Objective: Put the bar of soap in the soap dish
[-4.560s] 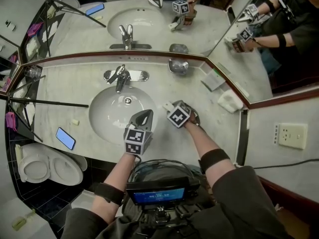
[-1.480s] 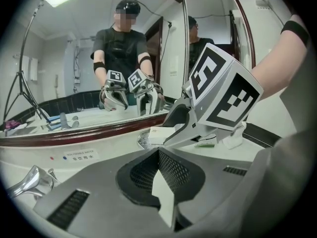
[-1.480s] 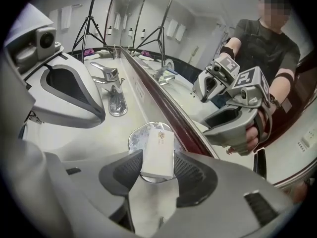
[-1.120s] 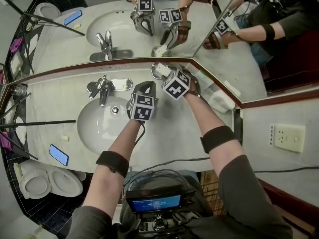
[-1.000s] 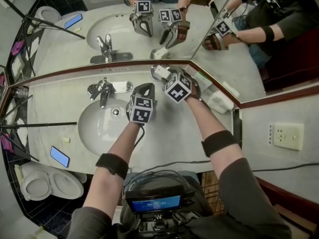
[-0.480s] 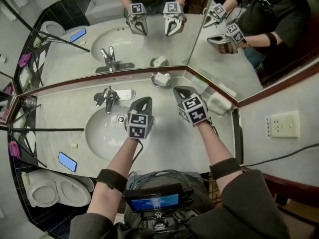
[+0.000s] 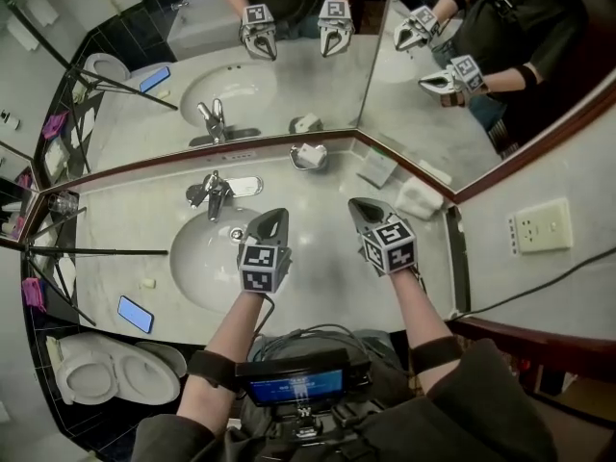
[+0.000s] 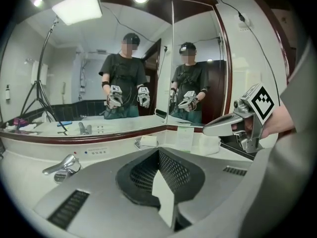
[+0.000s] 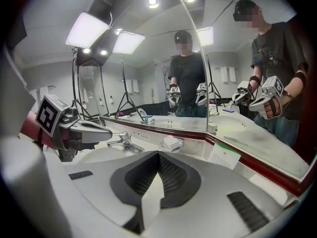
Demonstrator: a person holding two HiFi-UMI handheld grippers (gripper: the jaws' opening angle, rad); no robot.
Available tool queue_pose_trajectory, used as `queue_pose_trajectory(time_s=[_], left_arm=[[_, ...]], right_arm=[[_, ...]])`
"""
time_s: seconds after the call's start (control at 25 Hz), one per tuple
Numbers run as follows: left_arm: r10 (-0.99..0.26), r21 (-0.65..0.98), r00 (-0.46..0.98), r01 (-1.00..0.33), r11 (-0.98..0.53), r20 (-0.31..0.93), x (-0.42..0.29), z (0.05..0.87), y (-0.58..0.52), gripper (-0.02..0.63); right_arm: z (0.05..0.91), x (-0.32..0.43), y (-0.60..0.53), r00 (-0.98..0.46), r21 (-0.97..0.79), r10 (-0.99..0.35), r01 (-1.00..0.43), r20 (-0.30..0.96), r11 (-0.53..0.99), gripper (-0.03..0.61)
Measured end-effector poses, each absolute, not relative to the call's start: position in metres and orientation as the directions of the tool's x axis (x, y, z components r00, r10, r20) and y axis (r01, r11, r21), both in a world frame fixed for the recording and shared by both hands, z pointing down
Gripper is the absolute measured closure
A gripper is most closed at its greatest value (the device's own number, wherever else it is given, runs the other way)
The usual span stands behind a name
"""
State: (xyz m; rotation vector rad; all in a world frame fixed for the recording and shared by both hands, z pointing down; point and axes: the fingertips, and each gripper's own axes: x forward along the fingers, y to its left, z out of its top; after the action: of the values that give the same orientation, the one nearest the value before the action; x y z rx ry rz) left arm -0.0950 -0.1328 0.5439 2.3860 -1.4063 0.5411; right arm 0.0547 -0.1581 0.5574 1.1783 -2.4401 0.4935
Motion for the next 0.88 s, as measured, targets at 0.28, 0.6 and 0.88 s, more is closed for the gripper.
queue_pose_trajectory(time_s=[0.28,0.6,0.88], left_arm=[[-0.766,0.063,0.436,-0.883,-0.464,0.473,-0.099,0.543,-0.109,0.614],[-0.773,0.06,0.435,-0.885,-0.462,0.462,-0.097,0.541,-0.1,0.612],[-0.763,0.042,0.44,-0.877,-0.479,0.474,-0.093,0.539,-0.112,0.612]], right_arm=[[0.556,0.059,-0.134,-0.574,-0.159,-0.668,-0.801,0.474,0.577,0.56],[0.563,0.059,-0.123,-0.573,-0.14,-0.662,-0.797,0.484,0.587,0.56],[0.563,0.054,-0.141,-0.535,-0.033,-0.666,-0.792,0.52,0.61,0.558]])
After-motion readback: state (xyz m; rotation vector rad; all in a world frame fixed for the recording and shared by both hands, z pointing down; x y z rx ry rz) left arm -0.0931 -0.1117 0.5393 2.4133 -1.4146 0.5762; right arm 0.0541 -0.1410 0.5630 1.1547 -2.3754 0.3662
